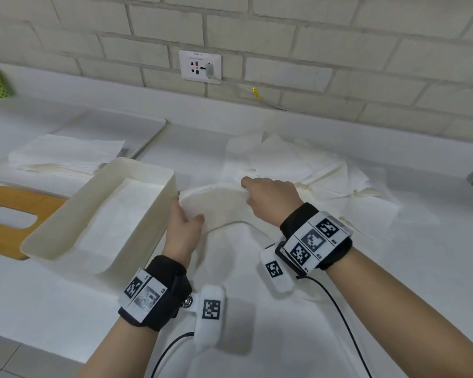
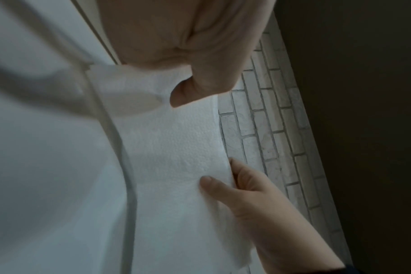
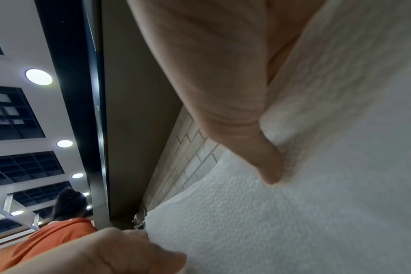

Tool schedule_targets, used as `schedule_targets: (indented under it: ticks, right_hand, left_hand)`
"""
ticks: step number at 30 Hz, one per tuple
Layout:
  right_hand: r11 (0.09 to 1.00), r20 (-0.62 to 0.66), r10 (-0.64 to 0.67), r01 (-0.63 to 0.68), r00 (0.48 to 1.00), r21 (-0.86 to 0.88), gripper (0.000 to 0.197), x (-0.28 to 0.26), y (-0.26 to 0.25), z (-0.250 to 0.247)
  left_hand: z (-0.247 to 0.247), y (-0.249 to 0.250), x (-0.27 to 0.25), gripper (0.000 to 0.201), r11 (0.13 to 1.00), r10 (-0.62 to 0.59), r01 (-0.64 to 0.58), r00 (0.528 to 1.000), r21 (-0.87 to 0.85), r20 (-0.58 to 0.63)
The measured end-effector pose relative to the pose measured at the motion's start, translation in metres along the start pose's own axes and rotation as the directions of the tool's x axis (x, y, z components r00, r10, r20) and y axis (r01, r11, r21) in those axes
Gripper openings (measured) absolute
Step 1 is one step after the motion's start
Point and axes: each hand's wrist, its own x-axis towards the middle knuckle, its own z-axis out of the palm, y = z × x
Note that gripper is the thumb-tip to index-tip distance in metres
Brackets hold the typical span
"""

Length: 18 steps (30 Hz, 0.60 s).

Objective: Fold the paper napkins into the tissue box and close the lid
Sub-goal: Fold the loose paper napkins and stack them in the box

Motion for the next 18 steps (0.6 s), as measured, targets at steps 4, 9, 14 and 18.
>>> schedule_targets:
  ticks: [4,9,14,18]
  right_hand:
    - [0.999,0.069,-0.027,0.028,0.997,-0.018,0.023,-0.001,-0.002,0.007]
    - [0.999,-0.022,0.006,-0.006,1.0,-0.041,0.021,-0.001,0.001,-0.002]
    - [0.997,0.075,-0.046,0.05,0.996,-0.051,0.029,-0.003,-0.004,0.002]
    - [0.998,0.018,-0.012,0.013,1.0,-0.058,0.028,-0.002,0.0,-0.006]
  left_hand:
    - [0.004,0.0,0.001,0.035,1.0,0.008,-0.008,1.0,-0.007,0.006]
    - [0.006,0.003,0.006,0.031,1.0,0.008,-0.009,1.0,-0.03,-0.012]
    - [0.008,0.001,0.01,0.031,0.999,-0.046,0.046,0.999,-0.017,-0.003]
    - [0.009,0.004,0.011,0.028,0.998,-0.05,0.05,0.999,-0.045,-0.002]
